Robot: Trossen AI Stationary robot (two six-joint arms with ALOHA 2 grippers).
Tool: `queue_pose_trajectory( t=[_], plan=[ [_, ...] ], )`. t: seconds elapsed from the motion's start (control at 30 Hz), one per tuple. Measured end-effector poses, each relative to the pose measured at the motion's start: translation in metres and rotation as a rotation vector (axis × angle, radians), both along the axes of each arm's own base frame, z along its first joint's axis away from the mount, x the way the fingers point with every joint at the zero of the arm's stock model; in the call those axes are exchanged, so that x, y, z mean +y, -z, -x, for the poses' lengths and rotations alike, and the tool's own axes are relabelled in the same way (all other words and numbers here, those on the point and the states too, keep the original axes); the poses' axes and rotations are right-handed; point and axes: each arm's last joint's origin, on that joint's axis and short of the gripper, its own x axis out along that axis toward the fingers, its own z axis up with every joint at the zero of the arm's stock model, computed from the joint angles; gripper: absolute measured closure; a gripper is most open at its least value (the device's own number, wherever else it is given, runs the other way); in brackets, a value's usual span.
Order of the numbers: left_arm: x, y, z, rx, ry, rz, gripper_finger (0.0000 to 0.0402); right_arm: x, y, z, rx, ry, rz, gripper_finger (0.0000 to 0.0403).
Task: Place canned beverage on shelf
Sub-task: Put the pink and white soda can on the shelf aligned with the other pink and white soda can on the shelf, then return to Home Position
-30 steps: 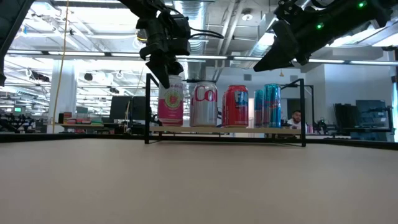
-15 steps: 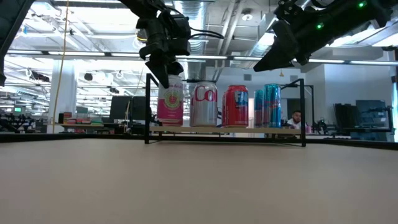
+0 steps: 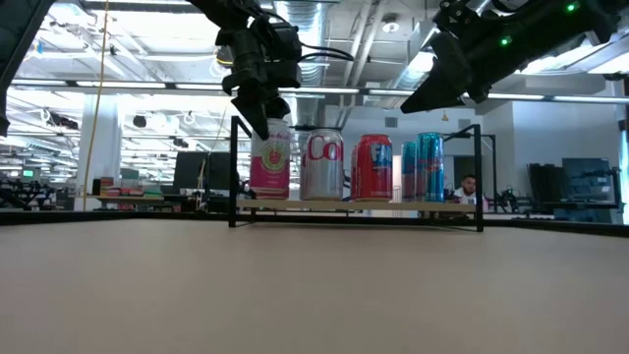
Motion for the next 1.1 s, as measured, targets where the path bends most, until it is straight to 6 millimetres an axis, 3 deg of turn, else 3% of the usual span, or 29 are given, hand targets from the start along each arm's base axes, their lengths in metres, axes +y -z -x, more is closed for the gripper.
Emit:
queue_pose_trajectory(
  t=[0.3,0.6,0.9,1.1],
  plan=[
    [0.000,-0.001,-0.001,-0.010,-0.002,-0.003,0.0051,0.000,0.000,0.000,0.000,0.000,0.000,0.0376],
    [-0.008,-0.007,-0.005,0.023,0.029,-0.059,0.0047,0.000,0.000,0.000,0.000,0.000,0.000,0.0376],
    [-0.031,-0.050,-0.009,0.057,0.051,-0.127,0.0047,-0.003,0.000,0.000,0.001,0.012,0.001,0.0376],
    [-0.041,-0.085,-0.003,0.065,-0.210,-0.178,0.0047,-0.003,0.000,0.000,0.004,0.013,0.001,0.0376]
  ],
)
